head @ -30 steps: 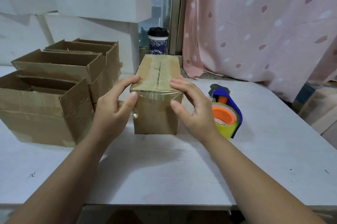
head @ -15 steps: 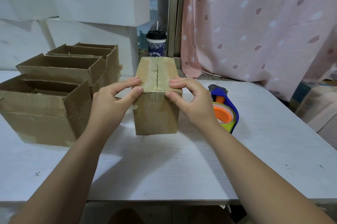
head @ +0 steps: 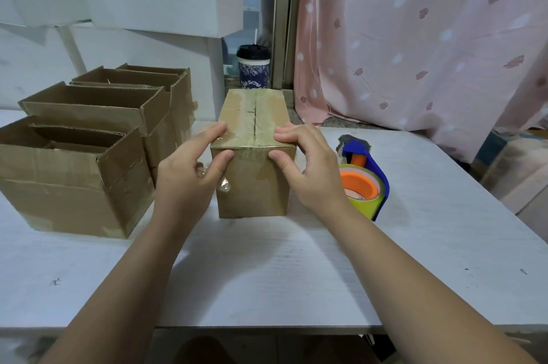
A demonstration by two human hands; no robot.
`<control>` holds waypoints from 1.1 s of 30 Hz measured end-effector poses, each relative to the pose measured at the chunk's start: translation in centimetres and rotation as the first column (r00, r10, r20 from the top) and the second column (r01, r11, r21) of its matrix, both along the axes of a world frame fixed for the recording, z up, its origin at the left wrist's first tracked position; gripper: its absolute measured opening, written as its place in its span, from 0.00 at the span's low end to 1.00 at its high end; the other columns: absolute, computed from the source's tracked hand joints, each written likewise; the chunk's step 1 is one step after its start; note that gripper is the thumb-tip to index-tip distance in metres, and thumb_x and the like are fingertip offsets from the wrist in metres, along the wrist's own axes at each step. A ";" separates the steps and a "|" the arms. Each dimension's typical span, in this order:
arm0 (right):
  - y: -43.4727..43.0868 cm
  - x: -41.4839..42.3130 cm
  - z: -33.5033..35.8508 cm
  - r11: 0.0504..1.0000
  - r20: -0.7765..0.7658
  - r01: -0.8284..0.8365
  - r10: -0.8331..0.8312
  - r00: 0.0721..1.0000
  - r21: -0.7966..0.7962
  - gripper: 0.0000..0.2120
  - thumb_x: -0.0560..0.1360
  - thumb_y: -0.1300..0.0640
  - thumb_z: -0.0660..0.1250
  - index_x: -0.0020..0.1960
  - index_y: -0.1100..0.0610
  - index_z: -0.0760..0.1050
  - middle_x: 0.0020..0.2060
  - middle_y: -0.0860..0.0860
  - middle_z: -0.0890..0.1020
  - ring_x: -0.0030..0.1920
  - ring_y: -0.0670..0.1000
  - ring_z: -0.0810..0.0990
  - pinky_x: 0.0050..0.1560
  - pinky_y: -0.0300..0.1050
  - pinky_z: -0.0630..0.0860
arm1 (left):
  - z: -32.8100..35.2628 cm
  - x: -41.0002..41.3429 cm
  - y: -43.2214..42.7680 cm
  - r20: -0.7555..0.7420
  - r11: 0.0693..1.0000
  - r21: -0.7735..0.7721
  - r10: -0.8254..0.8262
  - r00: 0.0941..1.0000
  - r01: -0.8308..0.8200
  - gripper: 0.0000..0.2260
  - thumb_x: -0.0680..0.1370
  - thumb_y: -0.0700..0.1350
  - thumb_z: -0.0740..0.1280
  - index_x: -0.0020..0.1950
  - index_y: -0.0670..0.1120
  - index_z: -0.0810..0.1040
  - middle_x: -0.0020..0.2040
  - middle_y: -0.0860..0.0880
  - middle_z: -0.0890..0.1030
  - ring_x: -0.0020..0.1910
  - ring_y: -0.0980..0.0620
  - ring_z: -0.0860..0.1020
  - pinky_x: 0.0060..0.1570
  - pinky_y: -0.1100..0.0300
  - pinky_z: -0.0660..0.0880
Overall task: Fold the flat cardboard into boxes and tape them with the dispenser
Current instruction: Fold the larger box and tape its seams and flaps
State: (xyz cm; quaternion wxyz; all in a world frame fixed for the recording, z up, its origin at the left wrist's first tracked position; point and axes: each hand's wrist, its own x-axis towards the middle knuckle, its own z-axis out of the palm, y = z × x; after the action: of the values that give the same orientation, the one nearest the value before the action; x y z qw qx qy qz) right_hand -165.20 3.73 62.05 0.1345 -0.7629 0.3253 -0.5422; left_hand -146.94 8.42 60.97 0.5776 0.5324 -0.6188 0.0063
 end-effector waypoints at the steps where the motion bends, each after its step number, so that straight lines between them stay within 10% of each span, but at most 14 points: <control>1: 0.1 0.0 -0.1 1.000 -0.010 0.001 -0.001 1.000 -0.005 0.10 0.71 0.62 0.71 0.51 0.64 0.78 0.52 0.53 0.79 0.59 0.45 0.73 0.62 0.35 0.67 | 0.0 -0.2 0.1 0.003 1.000 -0.018 -0.005 1.000 0.005 0.23 0.74 0.46 0.70 0.69 0.53 0.71 0.59 0.61 0.78 0.23 0.56 0.66 0.29 0.74 0.66; 5: 0.4 0.8 -0.2 0.999 -0.077 0.038 -0.035 0.996 0.035 0.19 0.69 0.53 0.75 0.56 0.60 0.78 0.51 0.54 0.74 0.58 0.53 0.71 0.62 0.38 0.66 | 0.5 -0.9 0.6 0.025 0.998 -0.017 0.060 0.998 -0.060 0.24 0.72 0.56 0.67 0.67 0.50 0.73 0.57 0.61 0.78 0.26 0.58 0.72 0.31 0.67 0.71; 9: 0.5 1.8 0.0 0.997 -0.022 0.073 -0.073 0.997 0.039 0.15 0.70 0.53 0.73 0.55 0.56 0.82 0.49 0.51 0.71 0.58 0.53 0.71 0.61 0.25 0.58 | 0.7 -1.9 0.8 0.074 0.986 -0.019 0.167 0.983 -0.166 0.29 0.70 0.62 0.67 0.64 0.44 0.77 0.59 0.50 0.80 0.51 0.51 0.80 0.49 0.55 0.77; 15: 0.1 1.3 0.1 1.000 0.015 -0.001 0.000 1.000 0.030 0.11 0.74 0.57 0.67 0.55 0.56 0.82 0.47 0.52 0.72 0.58 0.54 0.72 0.63 0.33 0.63 | 0.6 -2.2 0.6 -0.010 0.986 -0.023 0.167 0.986 -0.168 0.25 0.70 0.56 0.70 0.64 0.47 0.77 0.58 0.53 0.80 0.51 0.54 0.79 0.49 0.56 0.77; 21: 0.3 1.5 0.2 0.999 0.044 0.007 -0.009 0.999 0.039 0.10 0.75 0.58 0.67 0.54 0.57 0.83 0.47 0.51 0.71 0.57 0.57 0.74 0.61 0.31 0.63 | -0.4 -1.3 0.2 -0.032 0.993 -0.113 0.044 0.999 -0.047 0.28 0.76 0.46 0.68 0.73 0.57 0.61 0.60 0.61 0.75 0.24 0.56 0.69 0.31 0.71 0.69; 27: 0.6 1.5 0.1 0.999 0.026 -0.003 0.001 1.000 0.051 0.11 0.76 0.59 0.66 0.56 0.57 0.82 0.49 0.54 0.71 0.59 0.57 0.73 0.65 0.40 0.65 | -0.4 -1.3 -0.2 0.161 0.991 -0.115 0.079 0.984 -0.061 0.12 0.78 0.39 0.62 0.60 0.44 0.79 0.60 0.44 0.76 0.56 0.56 0.72 0.57 0.57 0.72; 33: 0.6 1.4 0.2 0.997 0.048 -0.019 0.016 0.999 0.077 0.10 0.75 0.58 0.67 0.54 0.56 0.83 0.48 0.52 0.71 0.60 0.54 0.73 0.65 0.41 0.66 | -0.2 -1.2 0.2 0.111 0.991 -0.125 0.068 0.991 -0.054 0.12 0.78 0.43 0.64 0.59 0.43 0.80 0.60 0.53 0.76 0.56 0.51 0.77 0.48 0.48 0.78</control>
State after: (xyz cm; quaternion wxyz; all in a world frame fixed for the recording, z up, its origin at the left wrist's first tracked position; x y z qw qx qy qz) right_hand -163.76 4.32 62.23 0.1763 -0.7468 0.3360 -0.5461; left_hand -148.11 8.59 60.80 0.5719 0.5138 -0.6328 0.0924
